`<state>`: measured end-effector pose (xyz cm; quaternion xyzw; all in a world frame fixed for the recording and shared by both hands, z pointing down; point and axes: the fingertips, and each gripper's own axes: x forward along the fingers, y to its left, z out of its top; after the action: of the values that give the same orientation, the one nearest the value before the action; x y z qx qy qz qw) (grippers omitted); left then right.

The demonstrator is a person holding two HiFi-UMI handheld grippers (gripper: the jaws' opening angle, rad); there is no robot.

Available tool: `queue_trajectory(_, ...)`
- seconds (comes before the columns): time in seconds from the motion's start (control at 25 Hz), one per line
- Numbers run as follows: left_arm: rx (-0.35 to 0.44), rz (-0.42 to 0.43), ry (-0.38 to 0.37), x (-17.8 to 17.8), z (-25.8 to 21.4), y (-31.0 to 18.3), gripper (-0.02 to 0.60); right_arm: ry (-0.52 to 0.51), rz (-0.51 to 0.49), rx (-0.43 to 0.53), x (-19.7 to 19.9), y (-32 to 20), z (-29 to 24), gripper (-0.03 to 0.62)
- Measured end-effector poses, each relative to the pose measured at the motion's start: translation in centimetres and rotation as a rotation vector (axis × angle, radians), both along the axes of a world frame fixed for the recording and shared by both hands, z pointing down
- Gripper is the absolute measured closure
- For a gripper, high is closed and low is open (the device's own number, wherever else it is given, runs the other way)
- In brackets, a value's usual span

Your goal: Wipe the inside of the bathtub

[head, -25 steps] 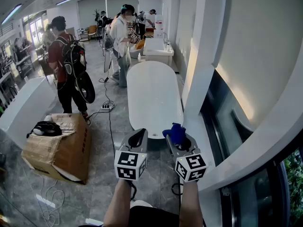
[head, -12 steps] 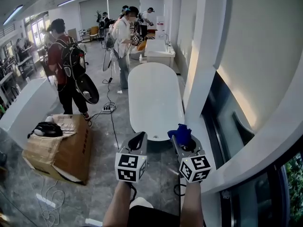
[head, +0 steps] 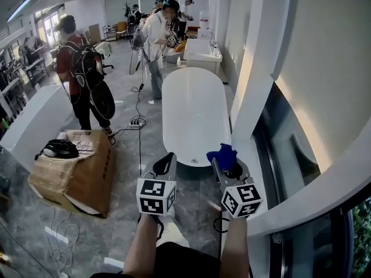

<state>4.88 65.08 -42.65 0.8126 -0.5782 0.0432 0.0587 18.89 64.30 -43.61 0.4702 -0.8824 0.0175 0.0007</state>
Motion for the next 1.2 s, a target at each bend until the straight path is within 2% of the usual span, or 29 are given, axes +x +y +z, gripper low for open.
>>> queue_trajectory(0.16,-0.010,-0.014,0.028,-1.2,0.6,-3.8,0.580,0.016,-0.003,0.002,-0.3,-3.1,0.4,0.450)
queue_trajectory(0.36,0.021,0.016,0.035,-1.8,0.8,-10.1,0.580,0.003,0.053,0.031,1.2,-8.4,-0.3,0.450)
queue_trajectory(0.56,-0.012,0.037,0.055,-2.7,2.1,-16.8,0.580,-0.029,0.100,0.020,1.0,-14.2,0.6,0.450)
queue_trajectory(0.84,-0.098,0.050,0.027,-6.6,4.5,-28.1,0.580,-0.060,0.064,-0.066,-5.2,-26.0,3.6,0.450)
queue_trajectory(1.04,-0.108,0.039,0.039,-10.4,5.6,-36.6,0.580,-0.051,0.052,-0.096,-9.5,-34.5,4.6,0.450)
queue_trajectory(1.2,-0.120,0.023,0.073,-13.2,7.0,-41.8,0.580,0.047,0.025,-0.106,-12.7,-39.7,5.8,0.450)
